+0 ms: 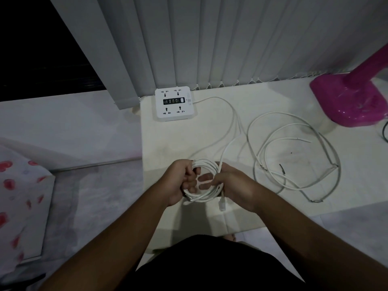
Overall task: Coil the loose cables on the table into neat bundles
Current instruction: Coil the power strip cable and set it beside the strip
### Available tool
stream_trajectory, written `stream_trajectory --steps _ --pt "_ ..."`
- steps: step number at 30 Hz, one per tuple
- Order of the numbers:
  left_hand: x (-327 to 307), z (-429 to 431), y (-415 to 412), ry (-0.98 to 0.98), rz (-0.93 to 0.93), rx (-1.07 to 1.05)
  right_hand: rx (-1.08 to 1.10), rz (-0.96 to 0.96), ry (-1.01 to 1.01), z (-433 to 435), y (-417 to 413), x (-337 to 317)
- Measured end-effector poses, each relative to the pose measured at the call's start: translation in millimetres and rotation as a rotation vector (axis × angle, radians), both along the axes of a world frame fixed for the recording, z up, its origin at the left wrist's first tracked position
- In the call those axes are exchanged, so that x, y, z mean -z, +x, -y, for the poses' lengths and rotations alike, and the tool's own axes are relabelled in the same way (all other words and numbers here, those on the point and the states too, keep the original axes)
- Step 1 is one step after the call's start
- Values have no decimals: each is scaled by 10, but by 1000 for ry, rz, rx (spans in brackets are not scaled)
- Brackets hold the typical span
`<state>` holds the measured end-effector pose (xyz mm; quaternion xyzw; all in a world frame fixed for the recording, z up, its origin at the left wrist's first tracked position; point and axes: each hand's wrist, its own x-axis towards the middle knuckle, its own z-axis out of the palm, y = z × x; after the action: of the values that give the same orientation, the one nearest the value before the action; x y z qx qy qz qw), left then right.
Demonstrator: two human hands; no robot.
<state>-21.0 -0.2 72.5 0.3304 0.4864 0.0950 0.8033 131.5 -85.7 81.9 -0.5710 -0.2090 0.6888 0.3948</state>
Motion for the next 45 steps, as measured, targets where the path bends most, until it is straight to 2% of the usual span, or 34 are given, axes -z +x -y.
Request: stream_trajectory --steps 3,5,9,11,13,15,17,20,22,24,26,28,32,38,40,42,45 --pt "35 -65 -29 8 -14 60 24 -69 -60 14 6 23" --pt "57 -68 -1 47 -25 50 145 -83 -83 -2 -23 35" --pt "113 -64 28 271 -289 -89 454 -203 -118 -39 -108 48" --pt "141 -3 -7 172 -309 -136 563 -254 -117 -49 -151 46" --pt "132 100 -20 -65 -206 -71 637 -300 -100 -59 -211 42" --pt "105 193 5 -206 -116 -85 654 -296 -100 -70 -295 48" --pt "72 203 54 -193 -137 -184 644 -205 -124 -77 -387 60" --pt "93 132 -10 15 -352 -297 683 -135 -132 -93 -451 77" --pt "79 67 -121 -90 -303 -161 718 -176 -131 -107 -426 84" --pt "68 73 -220 -201 -231 182 758 -271 -120 -117 -399 92" --pt "124 126 -198 -174 -232 377 788 -346 -103 -133 -397 115" --pt "176 177 -103 -96 -255 293 797 -306 -129 -158 -420 133" --pt "287 188 25 -39 -181 -63 655 77 -256 -177 -414 195" --pt "388 196 164 2 -231 -317 409 216 -383 -68 -460 241" --pt "414 171 195 9 -229 -368 369 202 -424 -22 -459 270" --pt "425 149 245 30 -194 -391 395 91 -409 -2 -410 308" --pt "374 83 360 162 -213 -347 462 -92 -257 -62 -202 295"
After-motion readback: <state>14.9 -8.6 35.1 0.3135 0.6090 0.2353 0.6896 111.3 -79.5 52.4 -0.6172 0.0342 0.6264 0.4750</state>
